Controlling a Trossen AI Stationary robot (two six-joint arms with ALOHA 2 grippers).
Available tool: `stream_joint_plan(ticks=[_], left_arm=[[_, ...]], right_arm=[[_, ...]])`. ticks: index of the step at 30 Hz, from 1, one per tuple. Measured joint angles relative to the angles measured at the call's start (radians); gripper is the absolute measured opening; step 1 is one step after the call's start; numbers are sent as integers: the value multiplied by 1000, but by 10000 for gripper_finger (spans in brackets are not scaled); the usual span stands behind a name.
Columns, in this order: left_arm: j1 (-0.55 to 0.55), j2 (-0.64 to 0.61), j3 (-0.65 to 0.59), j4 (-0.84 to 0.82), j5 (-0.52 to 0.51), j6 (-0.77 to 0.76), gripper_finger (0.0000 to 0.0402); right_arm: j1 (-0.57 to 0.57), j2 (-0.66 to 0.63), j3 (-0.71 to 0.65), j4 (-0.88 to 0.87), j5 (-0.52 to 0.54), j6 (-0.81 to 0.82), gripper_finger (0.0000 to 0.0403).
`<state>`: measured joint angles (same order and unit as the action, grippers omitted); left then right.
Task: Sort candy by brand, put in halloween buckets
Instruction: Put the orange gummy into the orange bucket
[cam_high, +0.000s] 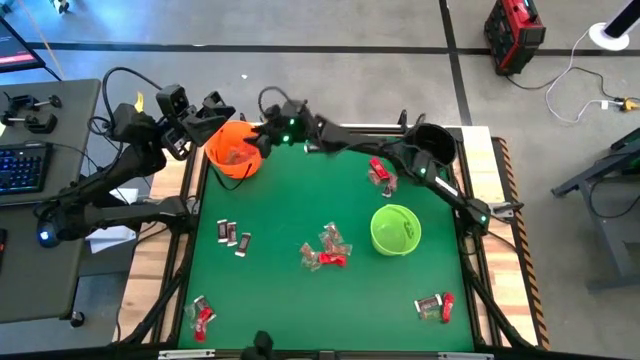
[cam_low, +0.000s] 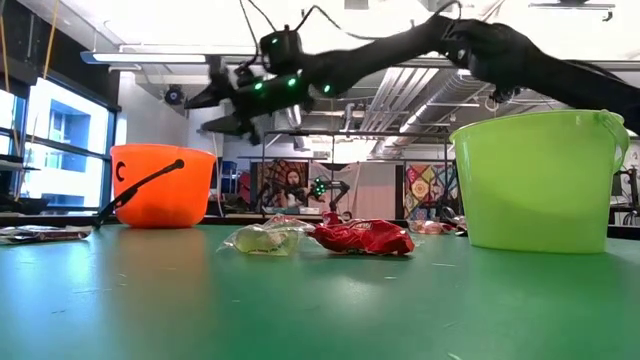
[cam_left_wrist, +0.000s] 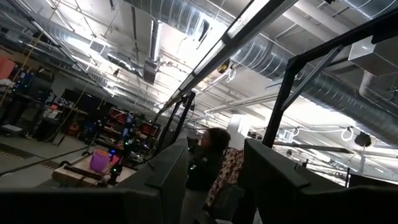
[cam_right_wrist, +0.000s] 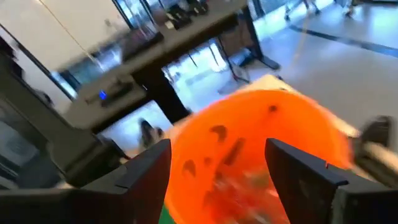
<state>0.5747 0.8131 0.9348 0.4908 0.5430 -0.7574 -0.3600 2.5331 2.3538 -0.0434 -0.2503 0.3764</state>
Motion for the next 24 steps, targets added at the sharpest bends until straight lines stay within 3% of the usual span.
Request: stream_joint_plan(ticks=[4, 12, 16, 20, 24], left_arm=[[0, 0, 0, 0, 1, 1, 146], [0, 0, 0, -1, 3, 4, 146], [0, 0, 0, -1, 4, 38, 146], [0, 0, 0, -1, 4, 37, 146], [0, 0, 0, -1, 4, 37, 146]], right_arm=[[-37, -89, 2, -191, -21, -113, 254], [-79, -291, -66, -861, 41, -432, 254], [-86, -407, -310, -980, 63, -444, 254], [-85, -627, -686, -893, 140, -380, 254], [-85, -829, -1006, -801, 171, -211, 254]])
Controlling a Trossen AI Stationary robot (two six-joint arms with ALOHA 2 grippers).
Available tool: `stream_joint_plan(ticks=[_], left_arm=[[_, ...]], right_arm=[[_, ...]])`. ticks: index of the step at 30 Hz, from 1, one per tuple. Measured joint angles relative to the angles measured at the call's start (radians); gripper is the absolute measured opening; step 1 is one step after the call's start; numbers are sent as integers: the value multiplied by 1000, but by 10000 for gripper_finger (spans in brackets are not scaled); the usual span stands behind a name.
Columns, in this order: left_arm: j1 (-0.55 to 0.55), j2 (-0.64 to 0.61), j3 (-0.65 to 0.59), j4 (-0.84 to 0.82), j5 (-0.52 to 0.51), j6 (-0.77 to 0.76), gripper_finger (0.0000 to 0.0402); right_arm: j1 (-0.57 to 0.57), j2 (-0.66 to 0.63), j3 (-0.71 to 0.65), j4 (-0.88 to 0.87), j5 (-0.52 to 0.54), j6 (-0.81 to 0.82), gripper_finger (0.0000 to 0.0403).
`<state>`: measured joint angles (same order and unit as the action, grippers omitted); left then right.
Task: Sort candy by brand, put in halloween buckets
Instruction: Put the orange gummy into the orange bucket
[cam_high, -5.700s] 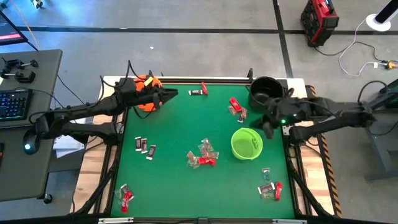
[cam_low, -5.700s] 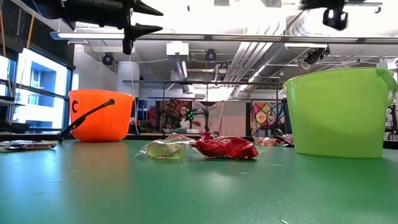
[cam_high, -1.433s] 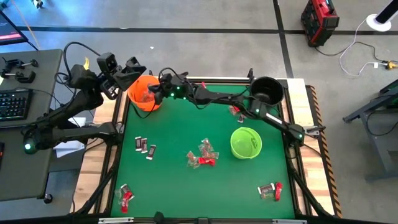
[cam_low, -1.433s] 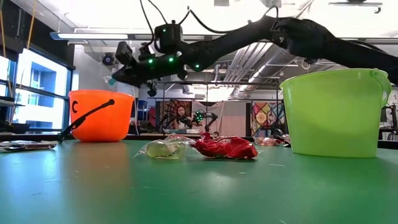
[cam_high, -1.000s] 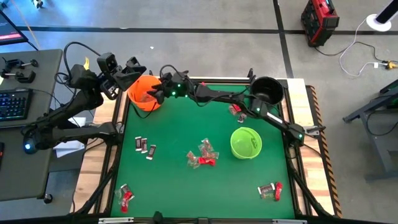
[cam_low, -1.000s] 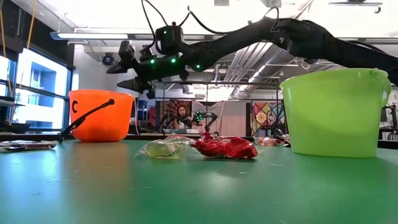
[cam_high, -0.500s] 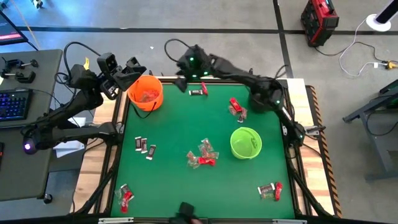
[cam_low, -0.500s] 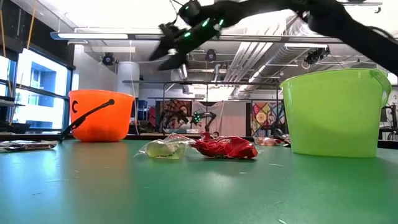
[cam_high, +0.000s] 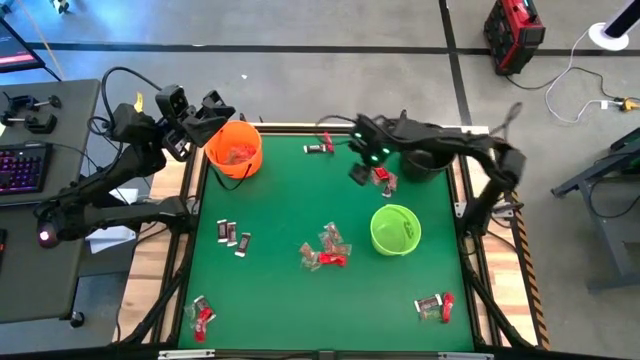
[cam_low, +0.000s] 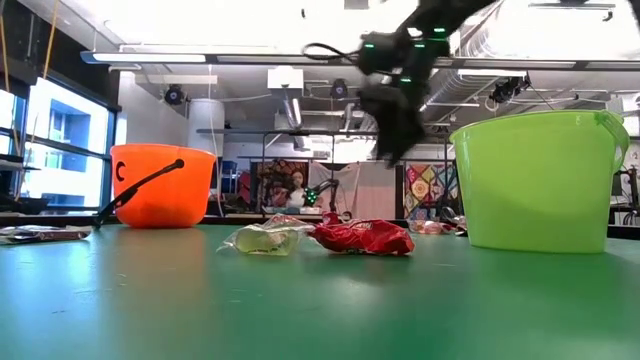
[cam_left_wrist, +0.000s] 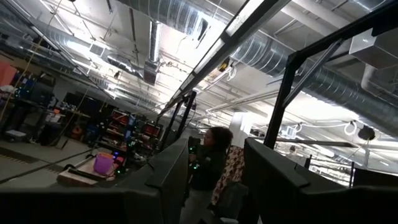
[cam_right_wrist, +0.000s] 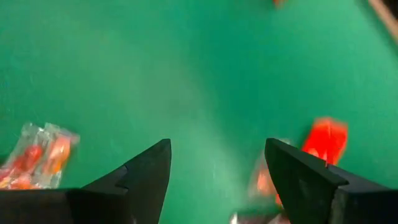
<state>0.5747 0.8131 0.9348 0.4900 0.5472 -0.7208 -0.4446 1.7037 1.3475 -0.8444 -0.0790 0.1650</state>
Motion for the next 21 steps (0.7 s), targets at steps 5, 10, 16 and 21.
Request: stream_joint_plan(ticks=[5, 10, 16, 21], left_arm=[[0, 0, 0, 0, 0, 17, 146], [0, 0, 0, 0, 0, 17, 146], [0, 0, 0, 0, -1, 17, 146], [0, 0, 0, 0, -6, 17, 146]], right_arm=[[0, -48, -102, -7, 37, 105, 254], [-3, 58, -29, -60, 90, 72, 254], [-36, 225, 93, -154, 145, -1, 254], [-50, 293, 140, -185, 179, -17, 254]])
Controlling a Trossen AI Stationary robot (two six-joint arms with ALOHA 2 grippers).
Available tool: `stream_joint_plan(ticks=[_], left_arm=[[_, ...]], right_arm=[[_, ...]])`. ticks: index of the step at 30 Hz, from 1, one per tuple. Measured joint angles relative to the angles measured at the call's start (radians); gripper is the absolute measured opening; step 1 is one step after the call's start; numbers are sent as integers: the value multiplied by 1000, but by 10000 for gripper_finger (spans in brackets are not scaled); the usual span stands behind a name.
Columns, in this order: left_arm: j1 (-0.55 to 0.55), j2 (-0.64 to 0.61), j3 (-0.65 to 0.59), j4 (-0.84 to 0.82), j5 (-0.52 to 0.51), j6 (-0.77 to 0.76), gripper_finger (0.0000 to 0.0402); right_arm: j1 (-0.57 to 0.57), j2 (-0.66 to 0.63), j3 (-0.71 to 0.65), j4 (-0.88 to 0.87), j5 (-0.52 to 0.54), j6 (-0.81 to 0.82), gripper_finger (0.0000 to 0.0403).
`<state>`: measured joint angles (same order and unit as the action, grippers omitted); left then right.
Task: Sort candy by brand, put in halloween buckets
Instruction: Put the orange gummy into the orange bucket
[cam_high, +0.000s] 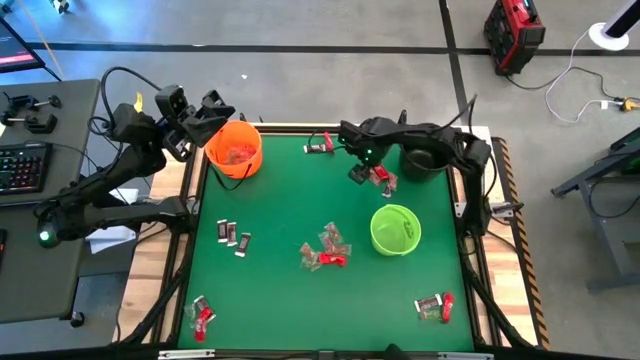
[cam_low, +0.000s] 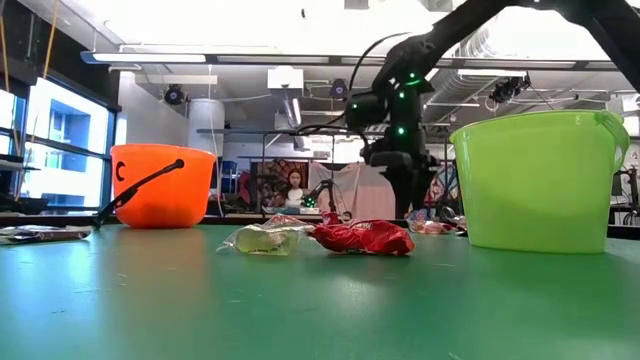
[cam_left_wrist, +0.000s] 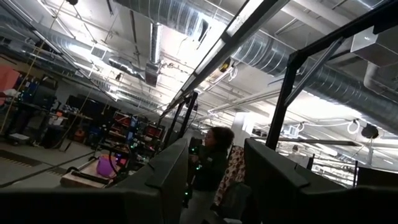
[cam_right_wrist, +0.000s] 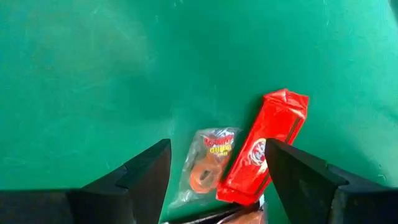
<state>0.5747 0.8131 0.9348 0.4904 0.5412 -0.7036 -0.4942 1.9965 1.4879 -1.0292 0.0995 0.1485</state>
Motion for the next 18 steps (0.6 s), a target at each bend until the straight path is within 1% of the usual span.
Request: stream_joint_plan(ticks=[4, 7, 10, 18], left_arm=[[0, 0, 0, 0, 0, 2, 146], [1, 0, 0, 0, -1, 2, 146], [1, 0, 0, 0, -4, 17, 146], [1, 0, 0, 0, -7, 27, 146]], right_arm=[[3, 26, 0, -9, -1, -42, 252], [6, 40, 0, -11, 0, -57, 237], [6, 59, 0, -10, 0, -60, 212], [1, 63, -14, 5, 7, -62, 128]])
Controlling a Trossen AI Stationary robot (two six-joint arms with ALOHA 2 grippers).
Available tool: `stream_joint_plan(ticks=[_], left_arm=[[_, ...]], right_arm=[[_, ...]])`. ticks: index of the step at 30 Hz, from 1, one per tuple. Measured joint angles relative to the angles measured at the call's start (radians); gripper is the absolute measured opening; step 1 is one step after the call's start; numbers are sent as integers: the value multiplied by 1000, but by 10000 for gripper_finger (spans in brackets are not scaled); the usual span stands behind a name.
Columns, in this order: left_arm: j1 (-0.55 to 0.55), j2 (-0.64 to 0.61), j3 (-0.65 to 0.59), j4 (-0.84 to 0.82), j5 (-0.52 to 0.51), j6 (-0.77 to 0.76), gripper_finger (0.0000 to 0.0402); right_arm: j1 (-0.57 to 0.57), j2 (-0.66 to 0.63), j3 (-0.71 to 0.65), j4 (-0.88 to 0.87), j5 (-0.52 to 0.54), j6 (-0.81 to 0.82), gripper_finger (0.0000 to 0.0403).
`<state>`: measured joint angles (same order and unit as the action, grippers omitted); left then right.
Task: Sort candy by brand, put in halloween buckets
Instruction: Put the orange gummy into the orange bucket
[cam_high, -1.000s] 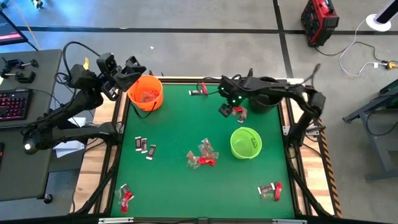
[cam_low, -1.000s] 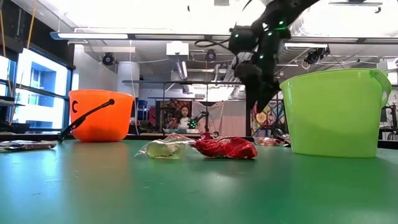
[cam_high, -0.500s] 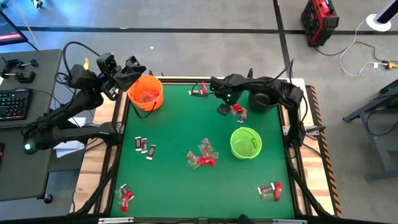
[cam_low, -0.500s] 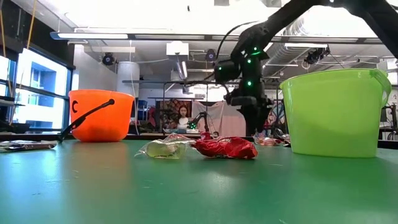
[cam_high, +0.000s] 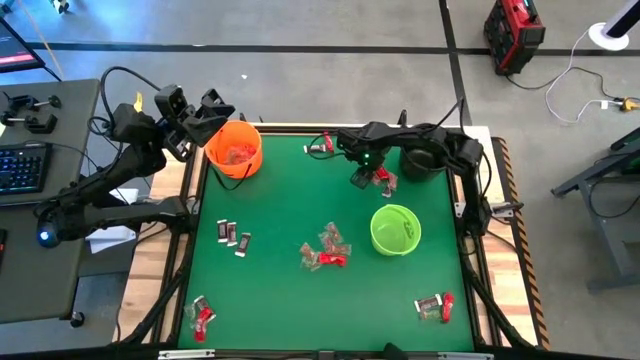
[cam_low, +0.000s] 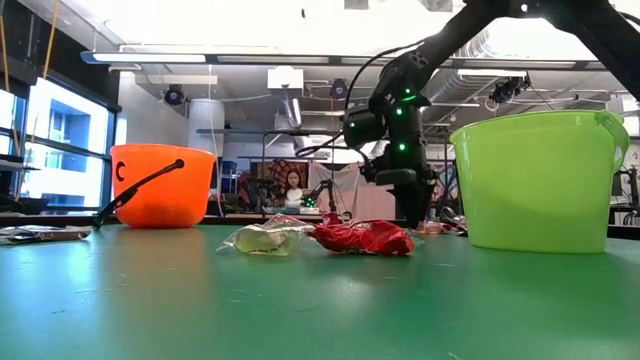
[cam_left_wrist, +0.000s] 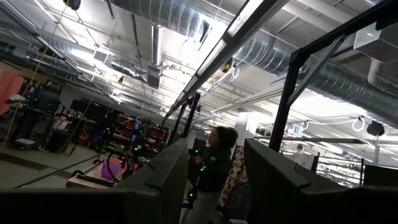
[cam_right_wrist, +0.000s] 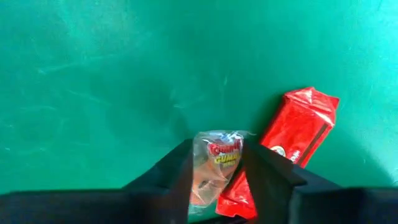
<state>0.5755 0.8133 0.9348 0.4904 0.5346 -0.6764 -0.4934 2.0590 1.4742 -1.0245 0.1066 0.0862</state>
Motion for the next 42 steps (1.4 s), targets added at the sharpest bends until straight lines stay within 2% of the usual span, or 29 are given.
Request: stream_joint_plan(ticks=[6, 8, 12, 15, 17, 21, 23, 26, 31, 42], left_arm=[[0, 0, 0, 0, 0, 0, 146], [0, 0, 0, 0, 0, 0, 146], [0, 0, 0, 0, 0, 0, 146], [0, 0, 0, 0, 0, 0, 146], [0, 0, 0, 0, 0, 0, 146], [0, 0, 0, -10, 1, 0, 146], [0, 0, 0, -18, 1, 0, 146], [0, 0, 0, -24, 1, 0, 146], [-1, 0, 0, -24, 1, 0, 146], [0, 0, 0, -23, -1, -2, 146]], right_arm=[[8, -7, 5, 4, 2, -4, 27], [16, -18, 18, 6, -2, -18, 9], [30, -44, 83, 21, -3, -16, 4], [51, -64, 144, 116, -7, 20, 3], [73, -76, 174, 253, -45, 75, 2], [117, -65, 201, 639, -170, 253, 1], [138, -48, 201, 841, -205, 347, 0], [160, -9, 213, 1050, -229, 448, 0], [170, 109, 319, 1148, -218, 514, 0], [172, 436, 771, 1113, -224, 514, 0]])
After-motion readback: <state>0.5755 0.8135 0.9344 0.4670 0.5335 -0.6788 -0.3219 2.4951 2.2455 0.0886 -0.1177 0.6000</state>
